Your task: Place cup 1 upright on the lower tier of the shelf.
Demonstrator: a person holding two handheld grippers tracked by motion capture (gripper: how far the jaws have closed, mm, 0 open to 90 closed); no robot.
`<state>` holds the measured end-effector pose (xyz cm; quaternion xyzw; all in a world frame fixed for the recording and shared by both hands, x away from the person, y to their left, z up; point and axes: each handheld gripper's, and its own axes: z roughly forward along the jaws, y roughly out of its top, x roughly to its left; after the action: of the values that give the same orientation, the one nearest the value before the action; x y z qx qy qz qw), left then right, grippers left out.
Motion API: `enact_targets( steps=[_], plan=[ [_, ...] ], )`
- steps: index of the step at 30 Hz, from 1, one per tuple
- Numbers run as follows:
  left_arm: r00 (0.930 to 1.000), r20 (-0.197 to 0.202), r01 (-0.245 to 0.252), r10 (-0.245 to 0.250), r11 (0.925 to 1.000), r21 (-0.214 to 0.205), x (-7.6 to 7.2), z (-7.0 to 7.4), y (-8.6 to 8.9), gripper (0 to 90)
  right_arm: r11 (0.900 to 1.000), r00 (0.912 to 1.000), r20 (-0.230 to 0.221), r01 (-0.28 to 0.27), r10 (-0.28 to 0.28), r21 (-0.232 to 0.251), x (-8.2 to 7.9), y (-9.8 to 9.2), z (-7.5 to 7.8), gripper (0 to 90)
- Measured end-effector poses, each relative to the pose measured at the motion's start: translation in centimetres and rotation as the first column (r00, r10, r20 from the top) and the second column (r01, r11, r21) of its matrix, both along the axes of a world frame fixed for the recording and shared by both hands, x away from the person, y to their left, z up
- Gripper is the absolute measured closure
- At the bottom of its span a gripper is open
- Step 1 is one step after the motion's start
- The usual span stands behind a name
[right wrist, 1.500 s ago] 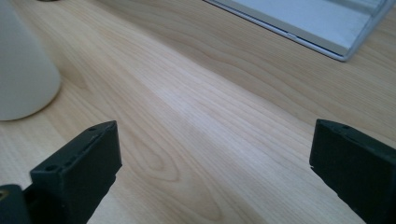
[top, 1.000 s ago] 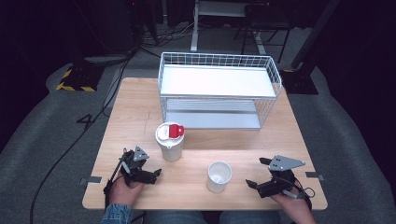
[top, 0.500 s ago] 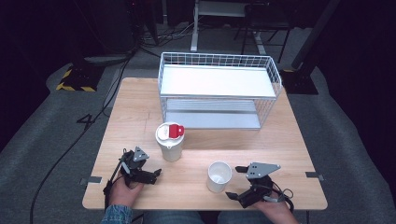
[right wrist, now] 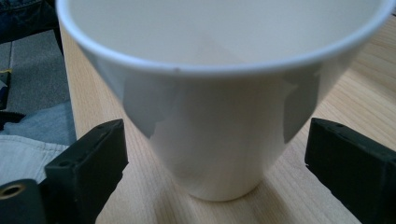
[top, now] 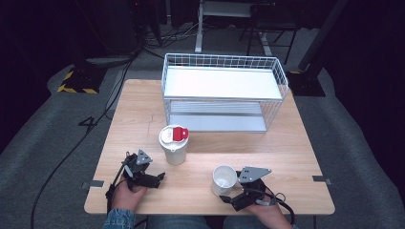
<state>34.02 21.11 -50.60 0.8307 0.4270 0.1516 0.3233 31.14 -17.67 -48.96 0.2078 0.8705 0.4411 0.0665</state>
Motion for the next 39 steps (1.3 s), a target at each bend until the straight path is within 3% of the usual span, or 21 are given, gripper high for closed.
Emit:
enact_targets(
  steps=[12, 15, 39],
  plan=[
    [1.0, 0.0, 0.0, 0.0, 1.0, 0.0, 0.0, 0.0, 0.0, 0.4, 0.9996, 0.9995, 0.032, -0.002, 0.001, 0.03, 0.35, 0.84, -0.61, 15.8],
    [1.0, -0.001, 0.0, 0.0, 1.0, -0.001, 0.0, 0.0, -0.01, 0.4, 0.9991, 0.9993, 0.036, -0.013, 0.011, 0.041, 0.3, 0.81, -0.62, 22.4],
    [1.0, 0.0, 0.0, 0.0, 1.0, 0.0, 0.0, 0.0, 0.0, 0.4, 0.999, 0.9983, 0.053, -0.026, 0.024, 0.035, 0.18, 0.9, -0.12, 23.2]
  ],
)
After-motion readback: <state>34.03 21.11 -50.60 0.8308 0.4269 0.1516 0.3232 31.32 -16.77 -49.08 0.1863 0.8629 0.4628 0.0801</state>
